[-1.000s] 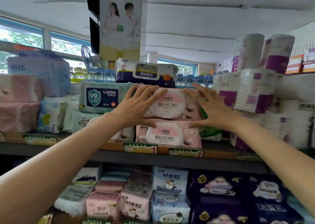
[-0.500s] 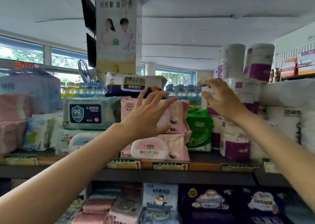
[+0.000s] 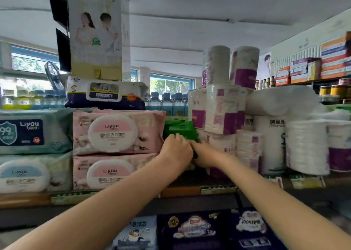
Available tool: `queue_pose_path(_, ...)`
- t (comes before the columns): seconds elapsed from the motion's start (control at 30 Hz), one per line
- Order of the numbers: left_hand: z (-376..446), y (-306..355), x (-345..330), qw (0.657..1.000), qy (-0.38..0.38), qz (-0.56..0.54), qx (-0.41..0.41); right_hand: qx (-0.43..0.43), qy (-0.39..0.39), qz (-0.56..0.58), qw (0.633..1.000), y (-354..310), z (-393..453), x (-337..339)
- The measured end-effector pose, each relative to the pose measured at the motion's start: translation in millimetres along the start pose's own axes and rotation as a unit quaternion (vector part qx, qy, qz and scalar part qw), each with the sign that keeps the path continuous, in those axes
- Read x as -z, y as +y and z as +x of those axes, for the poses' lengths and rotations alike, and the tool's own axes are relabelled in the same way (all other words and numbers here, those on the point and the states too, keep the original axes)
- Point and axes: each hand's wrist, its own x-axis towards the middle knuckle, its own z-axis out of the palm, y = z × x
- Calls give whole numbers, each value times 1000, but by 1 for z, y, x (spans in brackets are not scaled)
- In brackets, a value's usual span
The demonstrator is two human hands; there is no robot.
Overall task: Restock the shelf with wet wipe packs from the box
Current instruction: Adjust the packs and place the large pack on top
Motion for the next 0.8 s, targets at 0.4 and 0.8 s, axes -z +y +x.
queue_pose_path(0.4,55,-4,-23,969,-183,5,164,36,-27,41,998,8,50,-8)
queue_pose_path(0.8,82,-18,-26,968,-189,80,142,26,-6,99,995,13,68,-19)
